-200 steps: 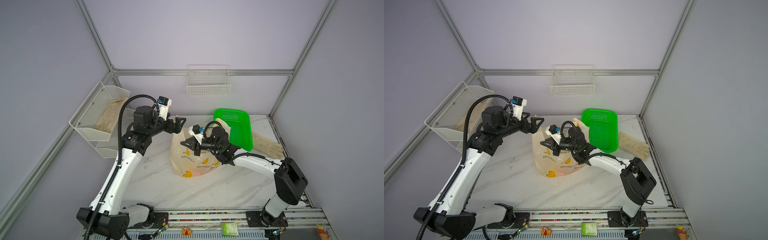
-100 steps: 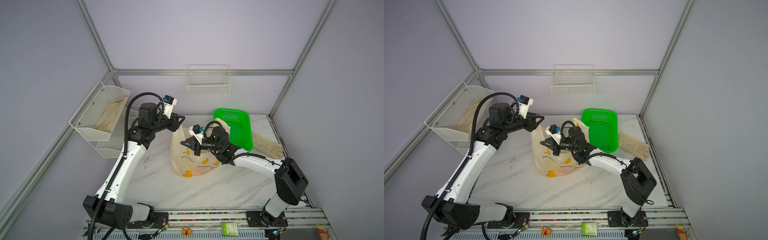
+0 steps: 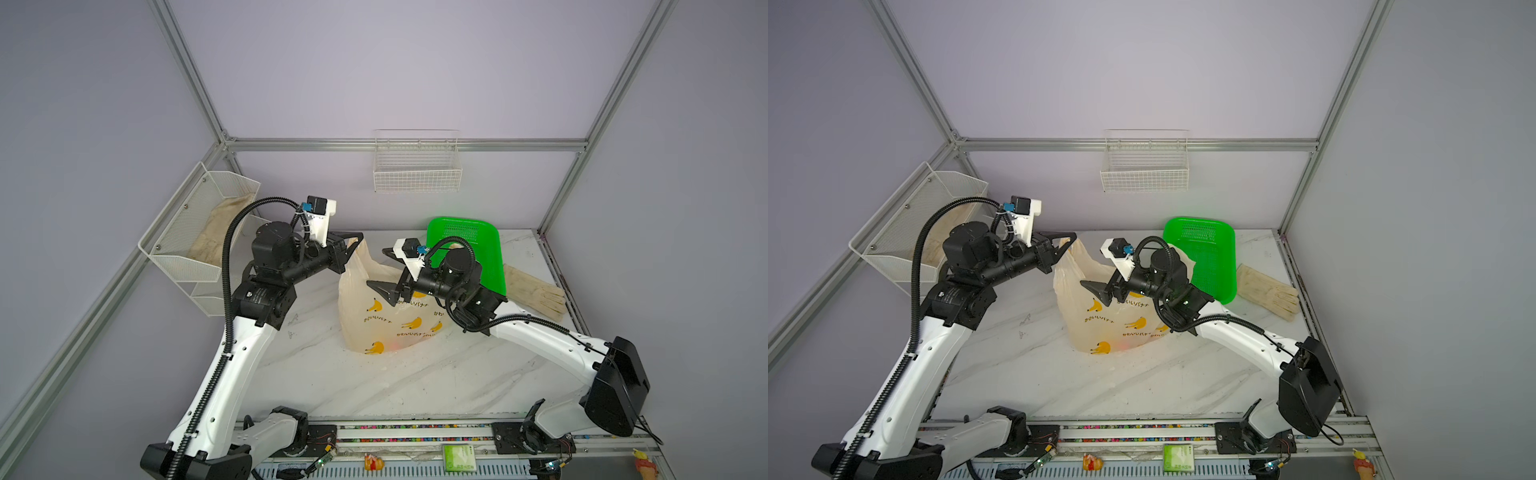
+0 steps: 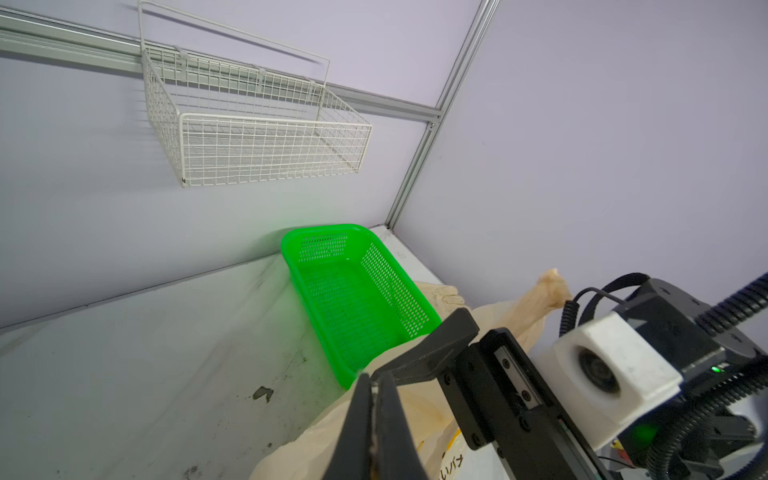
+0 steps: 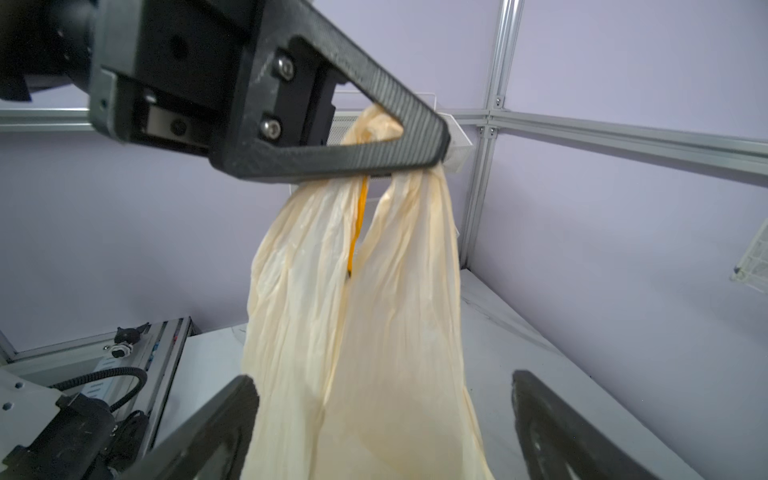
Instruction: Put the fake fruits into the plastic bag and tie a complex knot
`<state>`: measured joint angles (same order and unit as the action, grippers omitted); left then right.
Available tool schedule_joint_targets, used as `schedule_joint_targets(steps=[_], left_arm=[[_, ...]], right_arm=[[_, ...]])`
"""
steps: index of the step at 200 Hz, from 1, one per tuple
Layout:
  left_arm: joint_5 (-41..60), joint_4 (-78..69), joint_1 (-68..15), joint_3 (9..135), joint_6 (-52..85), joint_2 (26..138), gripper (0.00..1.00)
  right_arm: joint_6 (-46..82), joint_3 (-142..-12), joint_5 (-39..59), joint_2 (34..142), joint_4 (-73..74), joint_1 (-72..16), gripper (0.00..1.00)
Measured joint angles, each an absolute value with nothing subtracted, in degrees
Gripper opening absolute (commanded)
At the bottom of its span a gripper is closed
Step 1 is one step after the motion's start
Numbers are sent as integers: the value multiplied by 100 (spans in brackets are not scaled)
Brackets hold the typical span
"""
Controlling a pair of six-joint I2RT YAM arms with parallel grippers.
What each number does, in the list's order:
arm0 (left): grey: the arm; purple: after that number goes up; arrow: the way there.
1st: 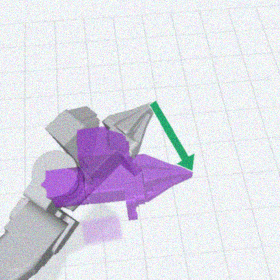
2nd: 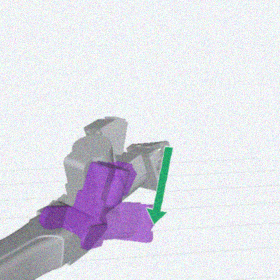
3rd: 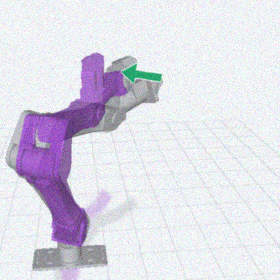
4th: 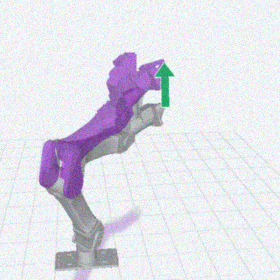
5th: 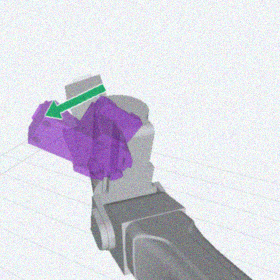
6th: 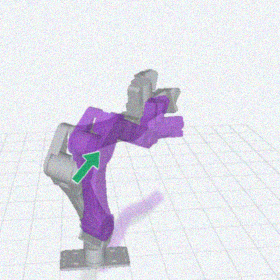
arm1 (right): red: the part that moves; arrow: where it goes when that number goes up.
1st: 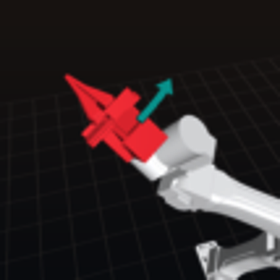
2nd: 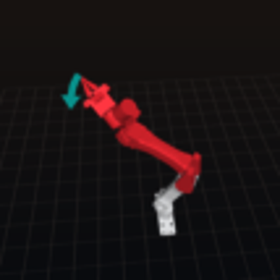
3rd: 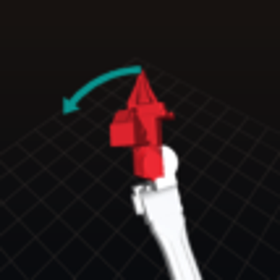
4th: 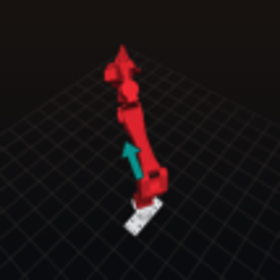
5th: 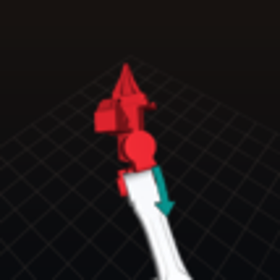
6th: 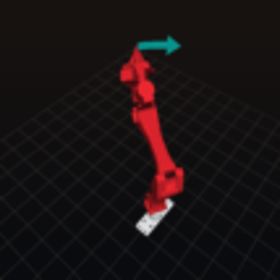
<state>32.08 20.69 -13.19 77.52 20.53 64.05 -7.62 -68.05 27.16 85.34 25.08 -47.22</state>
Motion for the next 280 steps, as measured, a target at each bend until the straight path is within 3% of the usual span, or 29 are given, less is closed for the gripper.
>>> schedule_joint_targets(steps=[69, 84, 97, 117, 139, 155, 178, 203, 225, 248, 280], left_arm=[[3367, 1831, -1319, 7432, 2373, 6340, 0], [3363, 1813, -1319, 7432, 2449, 6278, 0], [3330, 1787, -1319, 7430, 2517, 6213, 0], [3214, 1686, -1319, 7349, 2698, 6093, 0], [3146, 1575, -1319, 7172, 2912, 5977, 0], [3120, 1546, -1319, 7096, 2993, 5964, 0], [3103, 1549, -1319, 7067, 2919, 5966, 27], [3151, 1601, -1313, 7067, 2541, 5959, 55], [3306, 1769, -1313, 7072, 2036, 5959, 67], [3444, 2027, -1310, 7074, 1531, 5961, 69], [3640, 2237, -1293, 7091, 1221, 6060, 55]], right_arm=[[-412, -7303, 3293, 9500, 3210, -4777, 97], [-261, -7336, 3577, 9668, 3444, -4794, 93], [-145, -7310, 3734, 9765, 3680, -4845, 83], [40, -7185, 3874, 9863, 4115, -4960, 62], [248, -6978, 3889, 9946, 4622, -5041, 31], [362, -6853, 3876, 9996, 4834, -5048, 16], [336, -6709, 3846, 10012, 4989, -5033, 0], [285, -6600, 3881, 10012, 5013, -5026, 0], [217, -6547, 4034, 10009, 4998, -5017, 0], [176, -6532, 4272, 10007, 4976, -4976, 0], [117, -6532, 4477, 9994, 4941, -4947, 0]])
